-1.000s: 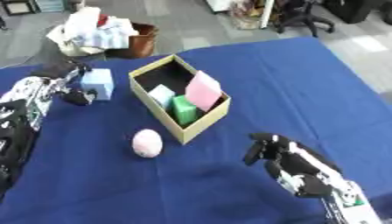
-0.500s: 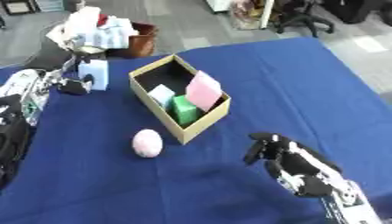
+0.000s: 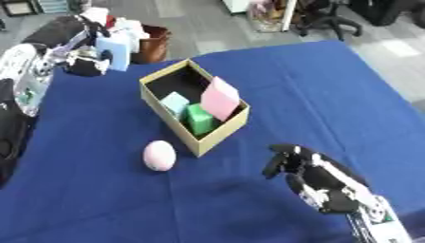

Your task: Pick up objects on the table and place them in the box.

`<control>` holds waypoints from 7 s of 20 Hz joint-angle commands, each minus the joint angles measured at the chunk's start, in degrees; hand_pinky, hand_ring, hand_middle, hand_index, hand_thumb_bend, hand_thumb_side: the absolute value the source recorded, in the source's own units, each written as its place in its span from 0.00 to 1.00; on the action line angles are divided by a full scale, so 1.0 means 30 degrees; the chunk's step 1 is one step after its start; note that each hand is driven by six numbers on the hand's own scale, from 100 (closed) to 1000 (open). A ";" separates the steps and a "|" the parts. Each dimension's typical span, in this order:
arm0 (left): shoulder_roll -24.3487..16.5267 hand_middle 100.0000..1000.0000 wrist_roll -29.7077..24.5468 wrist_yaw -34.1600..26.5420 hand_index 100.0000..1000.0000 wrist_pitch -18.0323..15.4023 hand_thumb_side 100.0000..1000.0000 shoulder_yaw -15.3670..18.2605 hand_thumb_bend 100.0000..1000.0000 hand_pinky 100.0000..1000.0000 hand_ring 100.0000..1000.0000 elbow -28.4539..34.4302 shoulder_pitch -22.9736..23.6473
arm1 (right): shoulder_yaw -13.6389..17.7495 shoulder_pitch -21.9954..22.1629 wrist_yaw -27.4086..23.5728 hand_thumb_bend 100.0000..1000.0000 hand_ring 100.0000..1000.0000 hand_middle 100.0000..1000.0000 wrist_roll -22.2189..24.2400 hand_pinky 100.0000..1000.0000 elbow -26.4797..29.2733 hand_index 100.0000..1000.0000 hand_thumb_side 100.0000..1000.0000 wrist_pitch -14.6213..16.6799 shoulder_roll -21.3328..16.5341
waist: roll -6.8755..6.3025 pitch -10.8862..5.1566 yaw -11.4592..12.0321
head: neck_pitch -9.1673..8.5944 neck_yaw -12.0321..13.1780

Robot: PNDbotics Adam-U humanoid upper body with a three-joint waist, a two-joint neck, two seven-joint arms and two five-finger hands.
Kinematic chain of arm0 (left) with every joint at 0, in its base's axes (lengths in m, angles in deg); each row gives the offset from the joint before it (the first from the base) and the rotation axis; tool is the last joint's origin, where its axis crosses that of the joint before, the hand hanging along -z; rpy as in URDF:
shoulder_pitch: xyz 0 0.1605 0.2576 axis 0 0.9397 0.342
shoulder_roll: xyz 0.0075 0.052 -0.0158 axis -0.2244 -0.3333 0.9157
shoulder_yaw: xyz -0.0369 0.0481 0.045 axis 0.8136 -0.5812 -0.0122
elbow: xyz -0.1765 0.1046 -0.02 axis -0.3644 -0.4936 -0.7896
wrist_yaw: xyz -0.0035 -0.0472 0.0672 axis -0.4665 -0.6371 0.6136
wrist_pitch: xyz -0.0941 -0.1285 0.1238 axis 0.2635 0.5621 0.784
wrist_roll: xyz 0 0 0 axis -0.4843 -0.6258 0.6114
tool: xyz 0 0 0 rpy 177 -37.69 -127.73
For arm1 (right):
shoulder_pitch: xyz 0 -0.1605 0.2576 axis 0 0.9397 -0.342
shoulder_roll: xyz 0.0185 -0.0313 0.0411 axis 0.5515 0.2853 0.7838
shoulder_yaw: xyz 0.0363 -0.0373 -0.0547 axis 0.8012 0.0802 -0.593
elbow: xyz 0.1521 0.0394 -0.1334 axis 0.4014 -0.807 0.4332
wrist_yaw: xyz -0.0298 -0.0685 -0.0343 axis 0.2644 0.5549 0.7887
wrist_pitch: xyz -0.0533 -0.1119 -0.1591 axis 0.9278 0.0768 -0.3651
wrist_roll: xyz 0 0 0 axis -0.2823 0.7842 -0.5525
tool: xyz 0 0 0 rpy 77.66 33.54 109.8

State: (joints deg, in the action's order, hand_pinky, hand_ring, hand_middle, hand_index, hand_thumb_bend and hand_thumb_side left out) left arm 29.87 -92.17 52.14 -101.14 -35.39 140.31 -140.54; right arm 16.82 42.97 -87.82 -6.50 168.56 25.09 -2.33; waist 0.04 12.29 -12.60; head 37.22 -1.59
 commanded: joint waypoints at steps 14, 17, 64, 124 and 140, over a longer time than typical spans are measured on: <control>0.1542 0.60 -0.0454 0.1488 0.80 -0.1057 0.20 -0.1062 0.00 0.77 0.65 -0.0792 -0.0124 | -0.0011 -0.0161 -0.0032 0.00 0.68 0.61 0.0298 0.64 0.0230 0.90 0.37 0.0064 -0.0157 | 0.0043 -0.0311 -0.0317 | -0.0222 0.0052; 0.1628 0.70 -0.0339 0.1922 0.86 -0.1125 0.21 -0.1049 0.09 0.78 0.71 -0.0990 -0.0045 | -0.0015 -0.0171 -0.0039 0.00 0.68 0.61 0.0303 0.64 0.0240 0.90 0.37 0.0057 -0.0153 | 0.0057 -0.0303 -0.0293 | -0.0225 0.0046; -0.3887 0.76 -0.9745 -0.6212 0.89 -0.5217 0.43 -0.7878 0.22 0.81 0.75 0.8717 0.4669 | 0.0210 -0.0086 0.0132 0.00 0.68 0.61 -0.0070 0.64 0.0137 0.90 0.37 0.0117 -0.0411 | -0.0057 -0.0523 0.0294 | -0.0222 -0.0535; 0.3209 0.47 0.1885 0.3689 0.66 -0.2535 0.20 -0.2412 0.00 0.73 0.61 -0.1723 0.0554 | -0.0020 -0.0002 0.0024 0.00 0.68 0.60 0.0156 0.64 0.0140 0.90 0.36 -0.0043 -0.0195 | 0.0036 -0.0323 -0.0167 | -0.0171 -0.0189; 0.3484 0.83 0.4098 0.3405 0.93 -0.1106 0.18 -0.2047 0.20 0.81 0.76 -0.1329 0.0319 | -0.0049 -0.0031 0.0004 0.00 0.68 0.60 0.0244 0.64 0.0107 0.90 0.36 -0.0015 -0.0127 | 0.0119 -0.0415 -0.0228 | -0.0302 -0.0111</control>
State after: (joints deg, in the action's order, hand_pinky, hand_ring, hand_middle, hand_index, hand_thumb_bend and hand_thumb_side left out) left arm 40.47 -80.66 62.65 -104.97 -41.97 135.07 -138.03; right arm 16.76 43.43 -87.41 -6.21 168.22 24.63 -2.42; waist 0.03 12.22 -13.16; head 37.14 -2.07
